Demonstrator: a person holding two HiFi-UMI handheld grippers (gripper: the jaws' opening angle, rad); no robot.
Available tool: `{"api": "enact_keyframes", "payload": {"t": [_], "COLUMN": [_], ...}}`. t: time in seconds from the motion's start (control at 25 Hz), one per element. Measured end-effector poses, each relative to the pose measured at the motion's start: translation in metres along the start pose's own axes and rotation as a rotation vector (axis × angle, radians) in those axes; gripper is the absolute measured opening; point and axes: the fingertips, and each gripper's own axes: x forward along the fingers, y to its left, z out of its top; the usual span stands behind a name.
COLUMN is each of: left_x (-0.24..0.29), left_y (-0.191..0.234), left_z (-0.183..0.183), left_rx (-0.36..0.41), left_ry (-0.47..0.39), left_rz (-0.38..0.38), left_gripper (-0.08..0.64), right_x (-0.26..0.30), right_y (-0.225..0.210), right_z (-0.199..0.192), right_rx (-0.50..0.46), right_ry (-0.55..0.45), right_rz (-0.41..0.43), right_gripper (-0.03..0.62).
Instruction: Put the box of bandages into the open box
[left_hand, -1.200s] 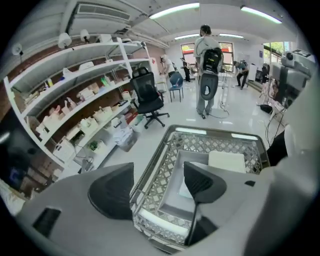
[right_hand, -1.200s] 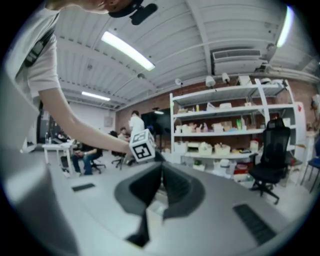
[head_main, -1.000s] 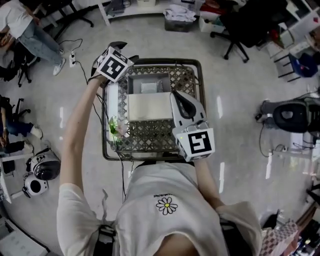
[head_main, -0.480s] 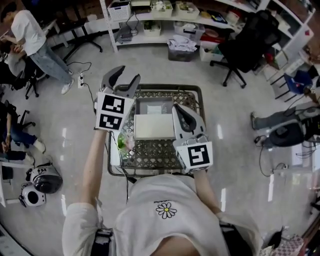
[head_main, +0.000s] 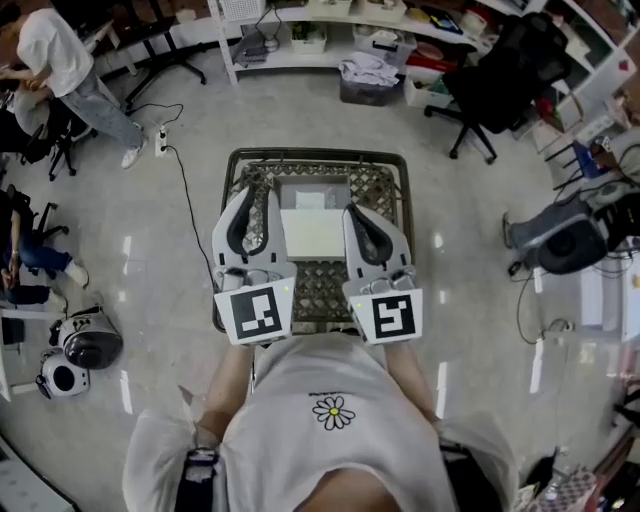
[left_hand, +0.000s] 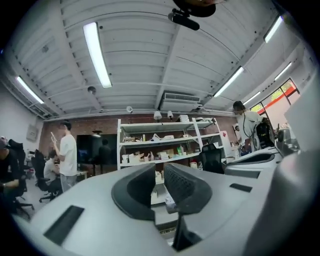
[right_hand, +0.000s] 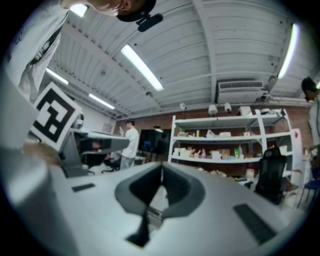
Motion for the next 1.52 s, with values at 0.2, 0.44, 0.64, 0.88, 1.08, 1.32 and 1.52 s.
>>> {"api": "enact_keyframes", "payload": {"t": [0.2,0.44,0.64,0.88,1.08,1.32,1.52], "left_x": [-0.021,-0.025,-0.022,-0.019,-0.02,-0.018,-0.014], "left_y": [-0.009,-0.034,-0.041,-0.037,-0.038,-0.035,-0.035], "left_z": [-0.01,-0.033,-0.037,-0.038,-0.041,-0.045,-0.046], "left_rx": [-0.035,-0.062,-0.075,-0.075,-0.062,-0.059,-0.056], "left_ry": [-0.024,0.042,0.061,0.071,0.079,0.089,0.089], "left_rz": [0.041,-0.002,-0.021,-0.006,-0.003,0.013,0.024], "left_gripper": [0.031,0.025,0.025,0.025,0.025,0.025,0.025], "right_x": [-0.007,-0.011,-0.009,-0.009,-0.011,-0.009,-0.007], "right_y": [0.003,0.001,-0.002,-0.005,-0.009,-0.01,-0.012], "right_z": [-0.011,-0.017,-0.019,-0.02,-0.022,-0.03,-0.031], "right_rx": [0.024,0.044,0.032,0.035,0.043,0.059,0.074], "right_ry": [0.024,0.028,0.033,0.042,0.041,0.057,0.056], "right_rz": [-0.012,-0.034,-0.05,-0.061,-0.071,-0.07,-0.068], "right_gripper": [0.031,0.031,0.031,0.031,0.031,0.031,0.031]}}
